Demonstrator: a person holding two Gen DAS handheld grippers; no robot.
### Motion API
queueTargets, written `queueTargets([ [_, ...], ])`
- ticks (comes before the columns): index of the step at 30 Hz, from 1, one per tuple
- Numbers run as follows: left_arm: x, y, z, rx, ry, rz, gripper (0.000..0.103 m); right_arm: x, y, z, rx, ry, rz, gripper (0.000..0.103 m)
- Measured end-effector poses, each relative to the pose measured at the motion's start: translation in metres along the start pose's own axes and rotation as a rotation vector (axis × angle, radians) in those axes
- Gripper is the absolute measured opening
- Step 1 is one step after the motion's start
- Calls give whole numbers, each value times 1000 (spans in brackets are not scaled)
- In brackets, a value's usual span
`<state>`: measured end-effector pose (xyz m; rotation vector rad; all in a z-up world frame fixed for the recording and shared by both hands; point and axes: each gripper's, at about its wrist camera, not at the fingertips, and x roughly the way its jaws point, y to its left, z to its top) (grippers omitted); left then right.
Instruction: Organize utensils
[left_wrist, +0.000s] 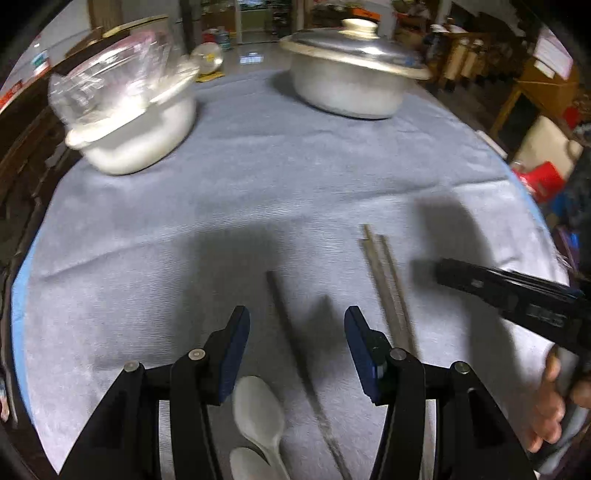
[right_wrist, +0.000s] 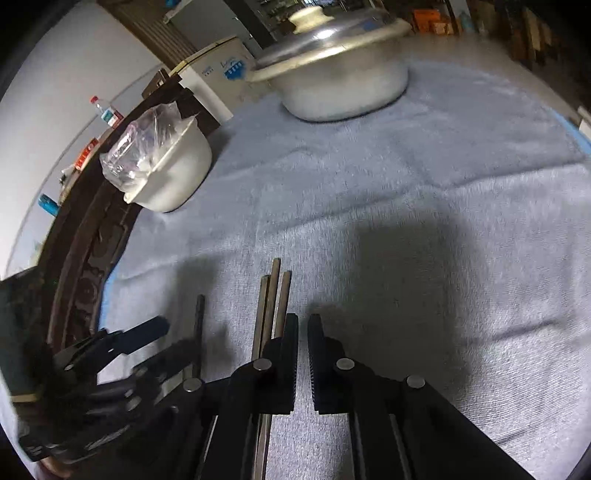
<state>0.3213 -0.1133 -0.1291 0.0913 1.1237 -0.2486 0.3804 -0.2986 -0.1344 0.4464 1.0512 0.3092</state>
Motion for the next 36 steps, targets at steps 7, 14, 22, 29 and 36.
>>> queueTargets([
  [7, 8, 20, -4, -57, 26, 2, 54, 17, 16, 4, -38, 14, 17, 15],
  [14, 6, 38, -11, -70, 25, 17, 54, 34, 42, -1, -180, -7, -132, 33],
  [22, 3, 48, -21, -80, 23, 4, 54, 5, 11, 2, -127, -106, -380, 32],
  [29, 13, 39, -9, -76, 45, 30, 54, 0, 12, 3, -94, -39, -201, 32],
  [36, 21, 28, 2, -40, 67, 71, 46, 32, 37, 9, -178, 58, -315, 27],
])
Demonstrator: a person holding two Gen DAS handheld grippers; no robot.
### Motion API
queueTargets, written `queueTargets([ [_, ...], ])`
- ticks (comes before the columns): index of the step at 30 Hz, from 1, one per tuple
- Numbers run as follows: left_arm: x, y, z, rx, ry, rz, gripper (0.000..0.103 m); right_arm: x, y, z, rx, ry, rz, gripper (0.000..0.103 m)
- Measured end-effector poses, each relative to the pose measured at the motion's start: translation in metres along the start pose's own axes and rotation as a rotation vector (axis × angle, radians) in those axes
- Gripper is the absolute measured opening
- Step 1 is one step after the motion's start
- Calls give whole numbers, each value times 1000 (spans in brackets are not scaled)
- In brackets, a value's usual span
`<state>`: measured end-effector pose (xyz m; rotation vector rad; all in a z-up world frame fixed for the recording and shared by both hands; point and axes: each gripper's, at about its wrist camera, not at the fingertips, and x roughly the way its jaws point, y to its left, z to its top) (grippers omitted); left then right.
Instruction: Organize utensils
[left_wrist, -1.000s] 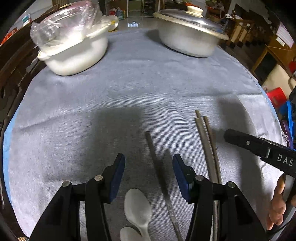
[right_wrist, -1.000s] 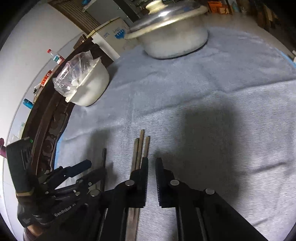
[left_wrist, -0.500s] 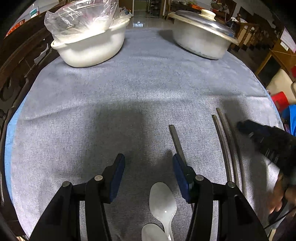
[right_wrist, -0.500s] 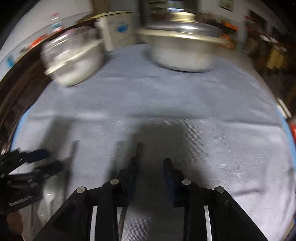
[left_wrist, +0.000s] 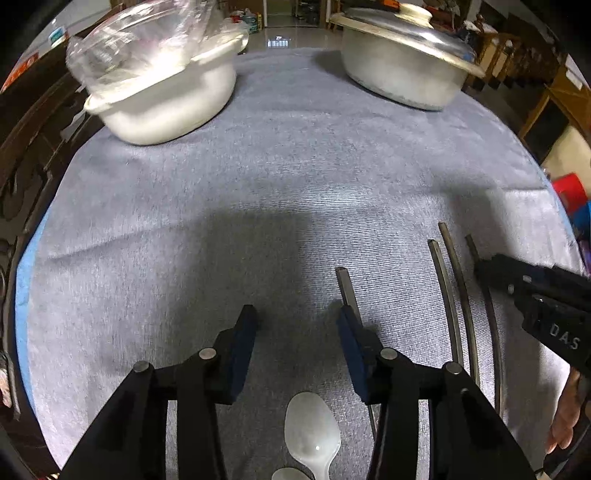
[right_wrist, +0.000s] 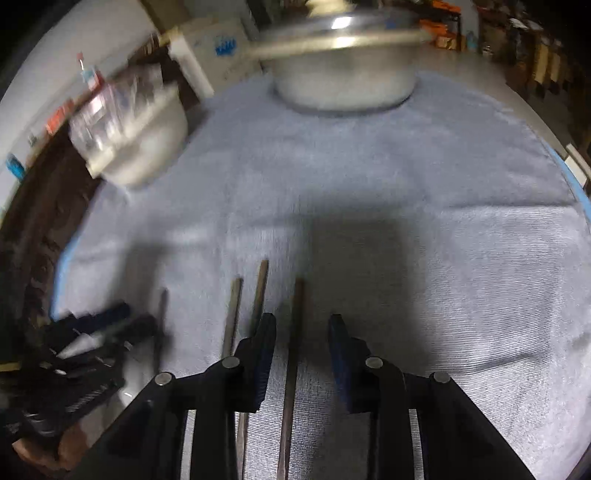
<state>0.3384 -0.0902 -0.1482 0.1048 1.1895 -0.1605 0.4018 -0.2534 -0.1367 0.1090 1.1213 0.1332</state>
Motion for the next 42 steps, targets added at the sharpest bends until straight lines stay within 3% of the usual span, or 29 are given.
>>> queueTargets([
  [5, 3, -7, 10, 19, 63, -42, 45, 4, 13, 3, -64, 74, -87, 14],
  [7, 4, -3, 14, 0, 99, -77, 46, 4, 11, 4, -68, 117, -83, 9],
  [14, 11, 6, 30, -57, 280, -160, 54, 3, -3, 5, -47, 263, -14, 9],
  [22, 20, -15, 41, -31, 328, -107, 62, 4, -21, 5, -33, 274, 19, 9],
  [27, 22, -19, 46, -55, 339, -127, 62, 6, -20, 5, -35, 267, 27, 9],
  [28, 22, -16, 48, -68, 335, -123, 59, 5, -19, 5, -35, 264, 24, 9],
  [32, 23, -12, 54, -70, 314, -86, 13, 1, -12, 1, -77, 247, -12, 9],
  [35, 24, -10, 54, -79, 310, -102, 7, 1, -6, -1, -91, 237, -35, 7],
  [42, 5, 10, 36, -115, 231, -162, 6, -19, -10, -15, -57, 168, 4, 6],
])
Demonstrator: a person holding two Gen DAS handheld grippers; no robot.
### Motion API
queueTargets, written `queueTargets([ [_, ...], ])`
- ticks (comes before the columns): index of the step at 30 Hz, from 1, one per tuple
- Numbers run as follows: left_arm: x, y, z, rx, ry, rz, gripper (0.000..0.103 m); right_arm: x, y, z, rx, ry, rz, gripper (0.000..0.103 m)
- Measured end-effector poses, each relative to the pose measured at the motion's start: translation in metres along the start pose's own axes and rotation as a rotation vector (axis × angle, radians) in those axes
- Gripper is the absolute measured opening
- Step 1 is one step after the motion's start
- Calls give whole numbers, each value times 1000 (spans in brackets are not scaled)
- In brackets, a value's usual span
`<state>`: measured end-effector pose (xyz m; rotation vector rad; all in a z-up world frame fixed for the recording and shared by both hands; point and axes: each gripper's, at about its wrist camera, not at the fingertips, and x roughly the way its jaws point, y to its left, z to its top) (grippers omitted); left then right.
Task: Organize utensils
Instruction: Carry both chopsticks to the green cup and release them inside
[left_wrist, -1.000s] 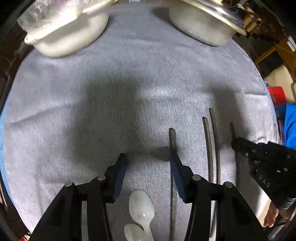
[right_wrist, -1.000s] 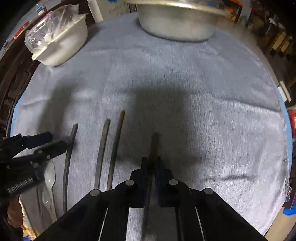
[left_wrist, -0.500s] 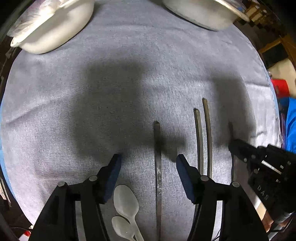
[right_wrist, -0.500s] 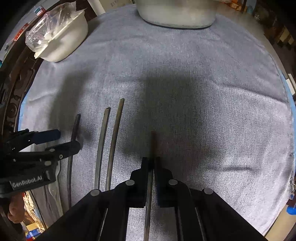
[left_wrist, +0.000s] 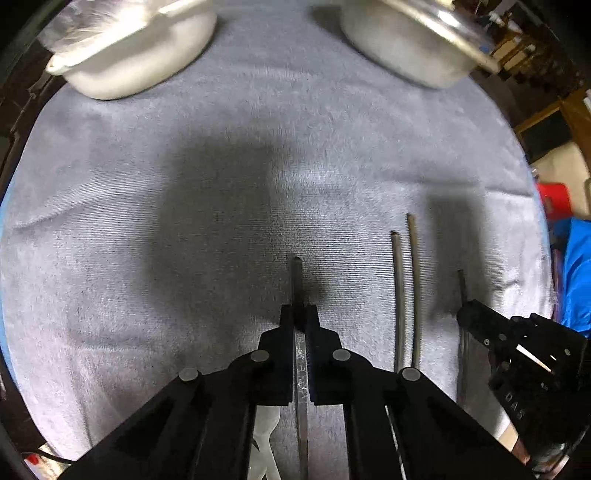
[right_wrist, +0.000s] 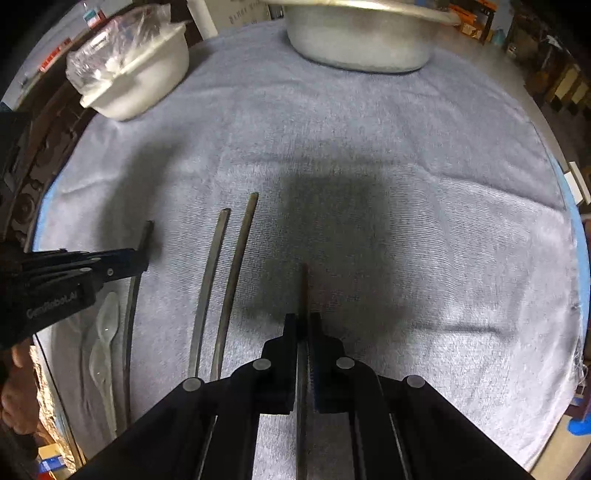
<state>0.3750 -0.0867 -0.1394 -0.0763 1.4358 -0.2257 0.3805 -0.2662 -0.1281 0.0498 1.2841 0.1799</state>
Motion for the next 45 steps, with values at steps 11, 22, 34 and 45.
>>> queueTargets([
  [11, -123, 9, -57, 22, -336, -88, 5, -95, -39, -55, 117, -296, 112, 6],
  [22, -201, 18, -164, 10, -616, -74, 5, -183, -25, -156, 127, -622, 25, 6],
  [34, -260, 17, -267, 1, -803, -107, 5, -266, 8, -251, 113, -872, 25, 6],
  [45, -312, 3, -312, 26, -895, -177, 5, -341, 44, -278, 65, -1091, 127, 6],
])
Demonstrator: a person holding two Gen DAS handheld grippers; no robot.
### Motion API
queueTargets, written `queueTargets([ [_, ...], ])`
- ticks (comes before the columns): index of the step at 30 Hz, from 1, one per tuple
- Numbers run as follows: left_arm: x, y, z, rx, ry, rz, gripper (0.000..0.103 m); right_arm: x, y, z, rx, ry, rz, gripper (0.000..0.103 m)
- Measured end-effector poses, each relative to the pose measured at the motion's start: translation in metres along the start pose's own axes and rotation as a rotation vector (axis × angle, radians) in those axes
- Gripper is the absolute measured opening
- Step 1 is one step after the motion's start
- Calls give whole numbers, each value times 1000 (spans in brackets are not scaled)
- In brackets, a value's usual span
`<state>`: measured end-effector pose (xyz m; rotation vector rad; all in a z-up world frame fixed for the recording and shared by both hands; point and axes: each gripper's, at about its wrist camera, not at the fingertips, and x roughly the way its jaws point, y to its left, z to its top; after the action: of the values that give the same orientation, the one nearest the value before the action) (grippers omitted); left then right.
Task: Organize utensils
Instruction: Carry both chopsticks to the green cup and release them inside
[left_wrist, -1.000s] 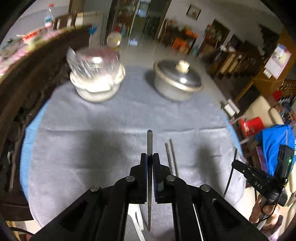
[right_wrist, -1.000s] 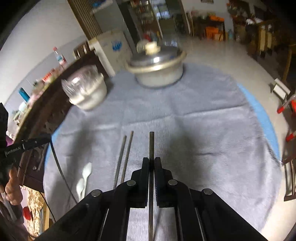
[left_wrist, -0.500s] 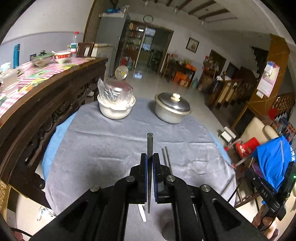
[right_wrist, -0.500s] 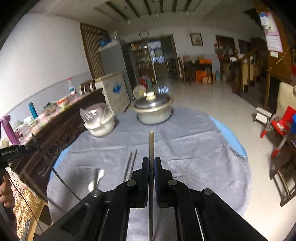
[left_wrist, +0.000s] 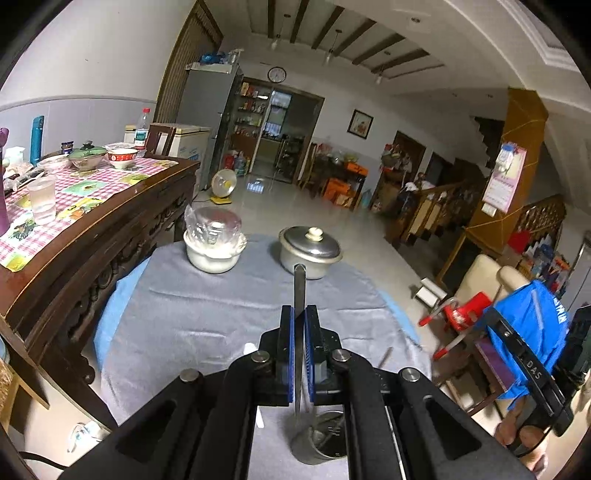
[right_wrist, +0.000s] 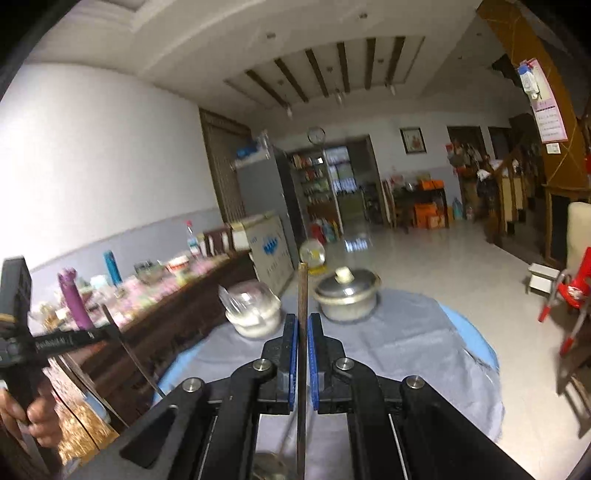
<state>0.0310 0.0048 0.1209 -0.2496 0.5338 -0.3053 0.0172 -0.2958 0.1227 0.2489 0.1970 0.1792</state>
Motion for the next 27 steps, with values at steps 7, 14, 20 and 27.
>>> queueTargets([
  [7, -11, -21, -10, -3, -42, -86, 5, 24, 28, -22, -7, -17, 28, 6],
  [14, 19, -35, -37, 52, 32, -79, 5, 45, 29, -58, -27, 105, 56, 6],
  [20, 42, -30, -55, 60, 132, -63, 5, 42, 27, -71, -49, 165, 65, 7],
  [27, 32, -26, -55, 68, 139, -91, 11, 39, 23, -75, -32, 203, 110, 27],
])
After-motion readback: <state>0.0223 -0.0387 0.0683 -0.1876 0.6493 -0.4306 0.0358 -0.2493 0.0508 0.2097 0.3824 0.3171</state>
